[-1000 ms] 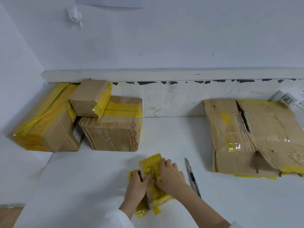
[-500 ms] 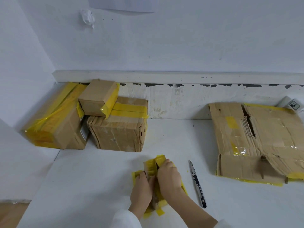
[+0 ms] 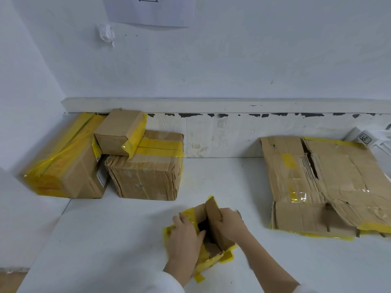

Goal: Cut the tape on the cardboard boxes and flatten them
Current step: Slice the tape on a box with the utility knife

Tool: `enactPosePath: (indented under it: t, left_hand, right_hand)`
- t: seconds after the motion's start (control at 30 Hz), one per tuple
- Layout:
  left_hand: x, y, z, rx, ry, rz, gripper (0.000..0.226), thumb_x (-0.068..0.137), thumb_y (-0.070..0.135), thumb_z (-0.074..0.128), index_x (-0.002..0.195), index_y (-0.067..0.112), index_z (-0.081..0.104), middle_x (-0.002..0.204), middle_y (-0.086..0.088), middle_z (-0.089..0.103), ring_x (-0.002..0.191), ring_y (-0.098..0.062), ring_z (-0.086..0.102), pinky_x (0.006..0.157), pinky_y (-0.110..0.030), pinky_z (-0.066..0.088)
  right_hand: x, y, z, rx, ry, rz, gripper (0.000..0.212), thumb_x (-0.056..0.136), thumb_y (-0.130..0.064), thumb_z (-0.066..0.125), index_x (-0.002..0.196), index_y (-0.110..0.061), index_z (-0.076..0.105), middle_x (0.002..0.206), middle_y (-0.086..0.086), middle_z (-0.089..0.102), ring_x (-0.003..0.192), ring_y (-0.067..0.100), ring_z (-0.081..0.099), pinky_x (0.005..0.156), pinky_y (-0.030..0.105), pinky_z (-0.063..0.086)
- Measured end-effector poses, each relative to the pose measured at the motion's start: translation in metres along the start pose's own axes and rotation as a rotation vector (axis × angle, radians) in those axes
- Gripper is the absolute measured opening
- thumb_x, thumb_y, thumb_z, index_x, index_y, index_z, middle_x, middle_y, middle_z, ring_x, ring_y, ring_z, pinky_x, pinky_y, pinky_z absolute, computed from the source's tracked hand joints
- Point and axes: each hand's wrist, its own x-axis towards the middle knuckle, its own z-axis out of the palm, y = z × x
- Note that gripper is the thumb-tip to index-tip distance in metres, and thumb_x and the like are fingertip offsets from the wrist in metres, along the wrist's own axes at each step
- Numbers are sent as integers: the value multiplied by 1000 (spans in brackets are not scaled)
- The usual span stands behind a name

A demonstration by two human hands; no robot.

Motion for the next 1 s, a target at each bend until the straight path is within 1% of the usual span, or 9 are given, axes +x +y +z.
enactPosePath:
  t: [0.2,0.37,0.5,0.63,0.7,0.77,0.87,0.93,1.0]
  left_hand:
    - [8,29,-9,109,-223,-95,44,96,14,39,134,-8,34,135,-27,35,121,-32,44,93,-30,49]
    - [14,32,-9,58,-140,-76,47,99,7,33,139,-13,22,143,-25,32,125,-31,44,98,-30,44]
    - [12,6,-12,-153,-58,-64,52,96,12,41,141,-4,22,130,-11,53,118,-23,53,90,-25,42]
    - [10,-35,-7,-678,-91,-44,36,88,8,57,123,10,51,116,-7,62,112,-25,57,93,-33,46]
    - [5,-48,-5,-987,-125,-88,44,87,1,60,126,15,48,116,-6,61,115,-28,56,98,-41,45]
    - [-1,-54,3,-1129,-146,-98,73,89,3,59,146,21,18,132,-5,47,126,-28,47,107,-40,38]
    - [-6,-53,10,-451,107,84,71,89,22,61,148,26,21,149,-9,22,138,-28,29,108,-32,32]
    - [-9,-45,0,-17,316,373,46,70,24,78,114,26,65,139,-7,44,129,-30,44,100,-41,41]
    - [-13,-36,-6,124,221,539,24,82,24,64,106,27,69,131,4,51,131,-21,37,109,-40,24]
  right_hand:
    - [-10,-28,26,-293,150,19,30,94,0,34,72,-19,26,118,9,55,108,25,55,74,26,36]
    - [-2,-17,23,-255,180,33,39,93,0,37,64,-19,17,95,6,54,99,25,56,64,25,30]
    - [-1,-15,28,-293,199,25,44,90,3,39,64,-19,13,68,-3,23,80,20,38,63,23,31]
    - [3,-6,24,-199,156,17,32,91,-9,42,66,-18,25,79,5,47,78,19,42,52,24,30]
    - [1,1,17,-66,140,-3,4,91,-20,49,91,-20,44,96,7,57,79,18,45,61,24,35]
    - [2,11,18,48,130,-22,51,91,-24,55,136,-24,31,112,7,59,89,19,52,69,24,41]
    - [-2,18,14,-81,129,-178,73,92,-29,55,149,-28,9,148,1,31,122,22,46,92,28,43]
    - [-2,18,9,-444,278,-402,71,80,-34,70,142,-25,38,154,-1,27,130,19,44,97,34,45]
    - [-1,11,5,-647,416,-522,67,60,-33,84,123,-23,62,140,0,50,123,18,54,93,41,50]
